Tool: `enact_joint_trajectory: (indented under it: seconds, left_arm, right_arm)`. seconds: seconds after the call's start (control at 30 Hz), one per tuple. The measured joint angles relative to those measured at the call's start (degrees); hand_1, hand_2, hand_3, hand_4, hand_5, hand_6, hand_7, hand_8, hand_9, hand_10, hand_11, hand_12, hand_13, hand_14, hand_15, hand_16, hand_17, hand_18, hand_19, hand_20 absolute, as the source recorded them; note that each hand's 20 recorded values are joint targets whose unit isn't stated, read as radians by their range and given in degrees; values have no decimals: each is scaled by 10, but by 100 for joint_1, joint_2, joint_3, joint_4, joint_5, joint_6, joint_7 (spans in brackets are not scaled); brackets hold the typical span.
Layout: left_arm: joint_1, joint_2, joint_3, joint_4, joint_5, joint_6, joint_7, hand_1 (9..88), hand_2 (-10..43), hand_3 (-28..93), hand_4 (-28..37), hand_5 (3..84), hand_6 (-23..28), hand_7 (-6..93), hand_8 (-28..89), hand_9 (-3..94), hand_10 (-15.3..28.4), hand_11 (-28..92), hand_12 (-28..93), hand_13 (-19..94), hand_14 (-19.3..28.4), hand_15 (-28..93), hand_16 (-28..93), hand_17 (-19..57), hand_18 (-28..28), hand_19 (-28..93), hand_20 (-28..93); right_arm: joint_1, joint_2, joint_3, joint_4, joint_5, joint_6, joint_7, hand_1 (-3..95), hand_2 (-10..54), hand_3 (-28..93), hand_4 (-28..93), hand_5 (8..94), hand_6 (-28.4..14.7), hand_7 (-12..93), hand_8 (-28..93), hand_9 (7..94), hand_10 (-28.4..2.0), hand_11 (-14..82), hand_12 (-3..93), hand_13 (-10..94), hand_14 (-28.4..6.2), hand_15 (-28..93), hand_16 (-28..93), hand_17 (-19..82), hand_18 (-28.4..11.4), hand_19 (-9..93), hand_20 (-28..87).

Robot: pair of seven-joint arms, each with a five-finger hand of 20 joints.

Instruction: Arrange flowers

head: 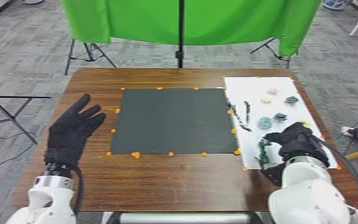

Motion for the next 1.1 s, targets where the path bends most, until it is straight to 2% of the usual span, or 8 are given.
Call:
enact_joint_trajectory:
  seconds: [0.2, 0.37, 0.67, 0.87, 0.9, 1.0, 1.1]
  left_arm:
    - [-21, -19, -14, 0, 0, -9, -23, 262, 78, 782, -219, 392, 84, 108, -98, 373, 207, 230, 100, 264, 284, 525, -95, -83, 284, 582, 60]
    - [1, -7, -10, 0, -15, 1, 14, 262, 79, 782, -219, 393, 85, 107, -97, 373, 207, 231, 100, 264, 284, 526, -95, -82, 284, 585, 55]
    - [58, 95, 49, -17, -47, 45, 129, 262, 80, 781, -219, 394, 86, 108, -98, 373, 208, 232, 99, 264, 284, 527, -96, -82, 284, 590, 46]
    - [88, 173, 57, -48, -109, 106, 195, 262, 81, 781, -219, 394, 87, 109, -98, 373, 208, 232, 99, 265, 284, 528, -96, -83, 284, 592, 40]
    - [92, 183, 57, -53, -117, 115, 200, 262, 82, 780, -219, 394, 87, 109, -98, 373, 208, 232, 99, 264, 284, 528, -96, -83, 284, 593, 39]
    - [99, 207, 57, -67, -134, 142, 205, 262, 82, 780, -218, 395, 87, 110, -98, 373, 208, 233, 99, 264, 284, 527, -97, -83, 284, 593, 37]
    - [109, 226, 57, -76, -156, 167, 222, 263, 83, 779, -218, 395, 88, 110, -98, 373, 208, 233, 99, 264, 284, 527, -97, -84, 284, 595, 35]
  right_arm:
    - [53, -31, -66, 105, -185, -712, -17, 357, -77, 697, -211, 699, -80, 141, -106, 784, -175, 387, 180, 757, -122, 656, 143, 432, -261, 932, 176]
    - [315, -134, -425, 448, -84, -975, -4, 356, -79, 692, -212, 708, -82, 141, -105, 785, -175, 387, 181, 759, -122, 654, 145, 432, -262, 932, 178]
    - [586, -262, -703, 713, -172, -1545, 39, 365, -91, 687, -211, 742, -79, 156, -102, 792, -174, 390, 185, 765, -118, 655, 151, 440, -260, 932, 186]
    - [908, -274, -972, 905, -314, -1985, 58, 411, -95, 694, -224, 782, -62, 198, -103, 813, -154, 425, 195, 791, -98, 676, 167, 471, -247, 932, 255]
    - [982, -273, -1054, 952, -382, -2093, 63, 430, -95, 687, -237, 792, -61, 203, -34, 818, -151, 432, 196, 797, -94, 679, 172, 481, -240, 932, 272]
    - [1209, -272, -1333, 1106, -636, -2472, 77, 479, -95, 655, -249, 809, -59, 221, 57, 833, -144, 438, 200, 810, -85, 682, 180, 502, -224, 932, 284]
    - [1342, -285, -1460, 1170, -689, -2751, 70, 535, -95, 622, -262, 834, -56, 240, 87, 856, -135, 446, 202, 833, -76, 682, 185, 521, -214, 932, 300]
